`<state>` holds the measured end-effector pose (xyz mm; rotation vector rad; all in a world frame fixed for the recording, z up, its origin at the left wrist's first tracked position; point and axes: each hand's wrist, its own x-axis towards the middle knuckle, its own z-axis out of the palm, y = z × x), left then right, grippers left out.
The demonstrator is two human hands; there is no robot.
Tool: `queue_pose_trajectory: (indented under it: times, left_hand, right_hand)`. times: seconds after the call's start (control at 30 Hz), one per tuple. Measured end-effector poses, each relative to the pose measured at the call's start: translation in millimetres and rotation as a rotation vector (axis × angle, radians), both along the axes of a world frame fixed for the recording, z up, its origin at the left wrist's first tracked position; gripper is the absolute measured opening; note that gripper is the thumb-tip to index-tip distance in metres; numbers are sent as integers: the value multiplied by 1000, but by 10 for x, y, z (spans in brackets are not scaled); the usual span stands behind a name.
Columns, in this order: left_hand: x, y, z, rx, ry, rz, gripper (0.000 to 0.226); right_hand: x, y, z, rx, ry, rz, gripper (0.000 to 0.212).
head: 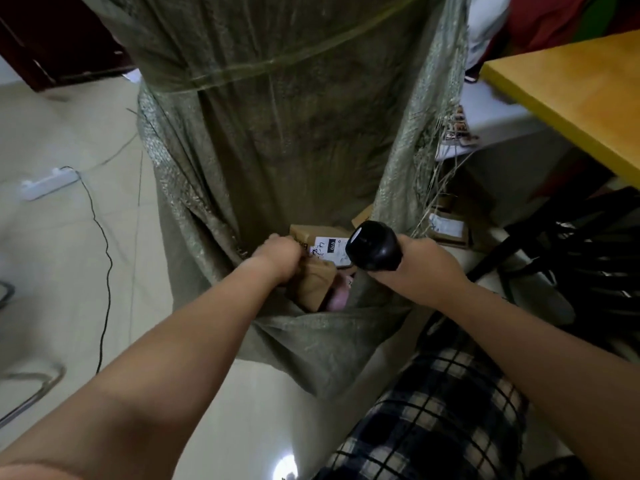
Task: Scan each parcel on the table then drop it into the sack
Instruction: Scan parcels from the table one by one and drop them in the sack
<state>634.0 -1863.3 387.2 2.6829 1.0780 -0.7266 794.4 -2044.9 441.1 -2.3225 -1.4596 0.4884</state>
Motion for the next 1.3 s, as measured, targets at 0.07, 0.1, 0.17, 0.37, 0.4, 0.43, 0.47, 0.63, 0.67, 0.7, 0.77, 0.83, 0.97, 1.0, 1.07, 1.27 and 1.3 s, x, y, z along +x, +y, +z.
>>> queue_pose_trajectory:
  times: [0.07,0.1,0.17,0.37,0.4,0.43,0.47,0.63,0.67,0.7,0.77,0.83,0.97,1.0,1.07,1.27,1.3]
  left_hand:
    - [50,-126,23,-26,19,-42,42]
    - [82,-183,63,-19,15,-67,46]
    - [173,-305,264,46,-70,-143,51]
    - [672,-770,1063,294,-538,-362,47]
    - [779,-865,1180,287,-602,-390,47]
    - [893,-975,1293,279,-664,-420,47]
    - [1017,-1094,1395,269,-719,-451,47]
    - [1691,-1834,1801,205,-884,-654,46]
    - [1827,-2003,1865,180,-924,-698,46]
    - [1956,-2187,1931,156,-952,-739,46]
    - [2189,-2557,2060,114,-988,-821,46]
    - [2393,-2923,2172,74,-1021,-904,47]
    - [2781,-3517,2283,58,-1068,-1023,50]
    - [2884,-3615,2303,68,-1058,-1039,53]
    - [3086,-3782,2398,102,-1040,-1091,64]
    - [3447,-4214,2573,-90,-729,-1128,82]
    - [3442,-4239,2532,-130,-713,-1104,76]
  right_hand:
    - [45,-50,8,9,1,-33,46]
    - [69,-82,11,9,0,-49,45]
    - [124,-180,54,20,15,-89,42]
    - [397,-762,396,214,81,-353,30]
    - [461,-899,480,252,79,-401,34]
    - [530,-1051,568,296,70,-451,41]
    - [596,-1214,669,347,56,-497,45]
    - [805,-2118,1209,623,-7,-725,33]
    - [816,-2306,1305,667,-18,-772,32]
    - [825,-2503,1380,702,-32,-814,29]
    - [826,-2878,1500,762,-50,-901,25]
    - [816,-3229,1567,823,-44,-1003,27]
    - [783,-3771,1690,945,-22,-1168,30]
    - [776,-3859,1713,983,1,-1193,27]
    - [775,-3977,1731,1067,73,-1237,23]
    - [838,-4011,1669,1177,221,-1300,22]
    - [837,-3996,1662,1185,237,-1298,19]
